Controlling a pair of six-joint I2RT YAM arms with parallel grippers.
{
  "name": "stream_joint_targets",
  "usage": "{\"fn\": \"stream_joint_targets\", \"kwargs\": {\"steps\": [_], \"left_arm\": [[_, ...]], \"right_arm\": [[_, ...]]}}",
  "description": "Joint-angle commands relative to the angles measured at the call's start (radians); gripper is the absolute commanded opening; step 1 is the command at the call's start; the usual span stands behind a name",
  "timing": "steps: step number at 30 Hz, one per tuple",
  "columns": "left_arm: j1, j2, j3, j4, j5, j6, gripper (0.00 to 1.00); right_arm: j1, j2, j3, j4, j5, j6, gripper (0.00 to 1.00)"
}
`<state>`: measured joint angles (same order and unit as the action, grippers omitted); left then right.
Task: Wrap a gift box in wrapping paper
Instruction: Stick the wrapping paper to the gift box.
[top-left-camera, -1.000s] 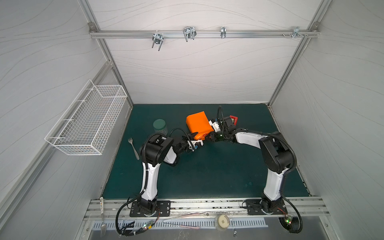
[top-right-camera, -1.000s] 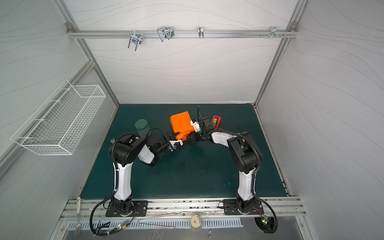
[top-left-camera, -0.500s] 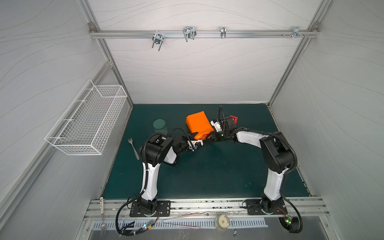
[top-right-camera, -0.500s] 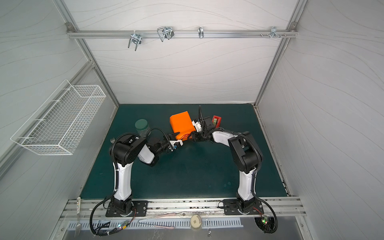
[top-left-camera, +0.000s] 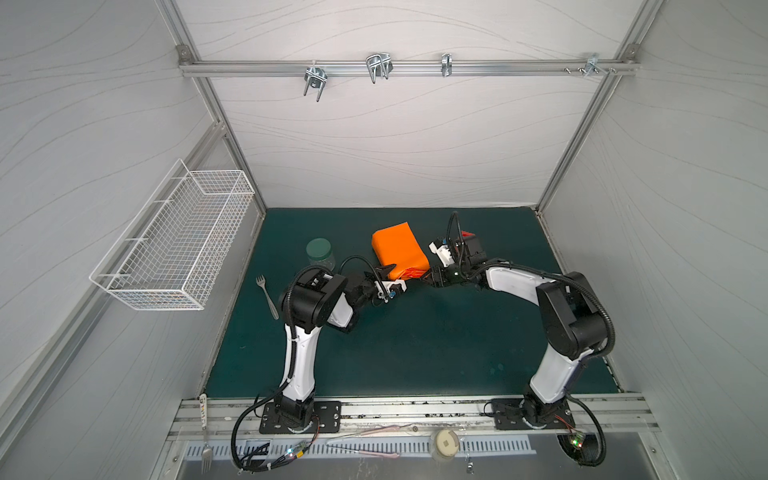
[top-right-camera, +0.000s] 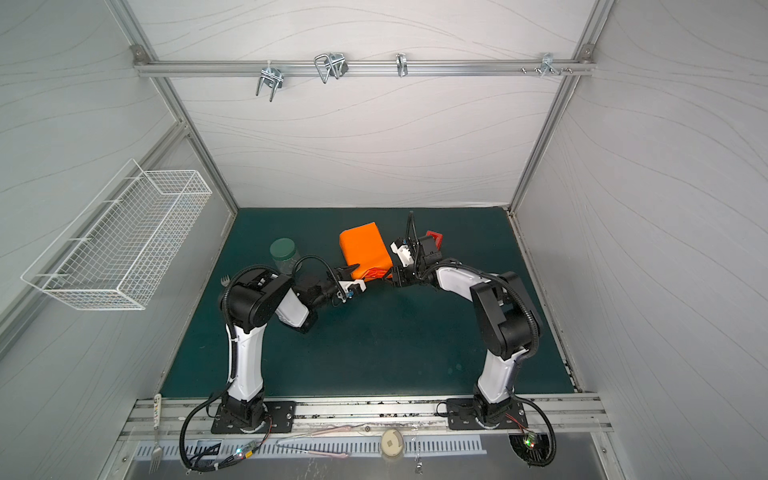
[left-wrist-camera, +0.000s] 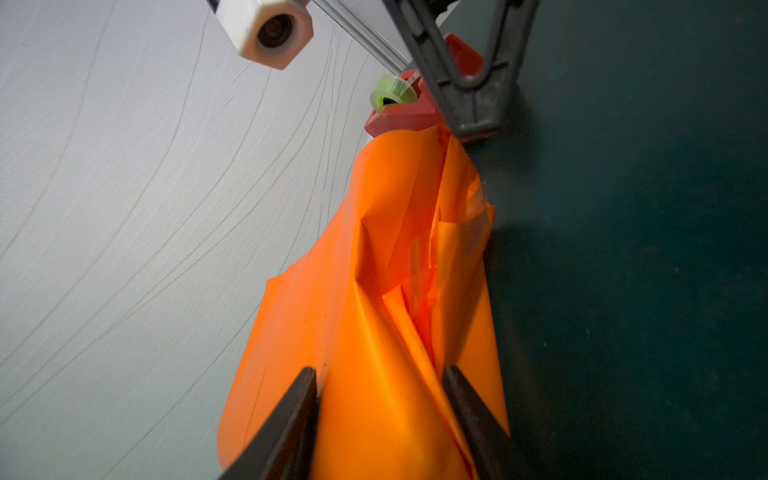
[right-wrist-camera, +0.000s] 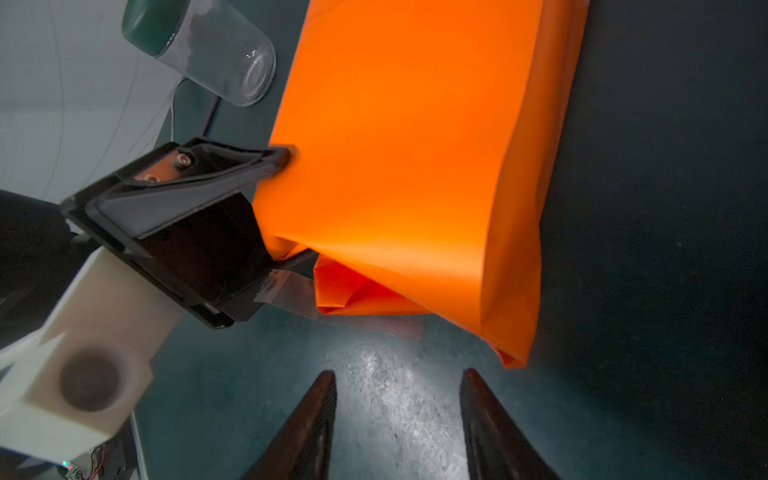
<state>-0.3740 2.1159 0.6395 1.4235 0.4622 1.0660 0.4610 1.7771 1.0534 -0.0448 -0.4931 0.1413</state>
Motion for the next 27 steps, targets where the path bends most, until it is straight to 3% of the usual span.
{"fn": "stream_joint_targets", "kwargs": {"steps": [1, 9, 27], "left_arm": [[0.003, 0.029, 0.008, -0.014, -0.006, -0.003, 0.51], [0.004, 0.027, 0.008, -0.015, -0.008, -0.007, 0.51], [0.005, 0.027, 0.008, -0.015, -0.004, -0.004, 0.51]], "right_arm": [[0.020, -0.027, -0.017, 0.000, -0.046, -0.055, 0.44], [0.087, 0.053, 0.008, 0.066, -0.059, -0.034, 0.20], [0.091, 0.158, 0.103, 0.129, -0.024, -0.008, 0.11]]}}
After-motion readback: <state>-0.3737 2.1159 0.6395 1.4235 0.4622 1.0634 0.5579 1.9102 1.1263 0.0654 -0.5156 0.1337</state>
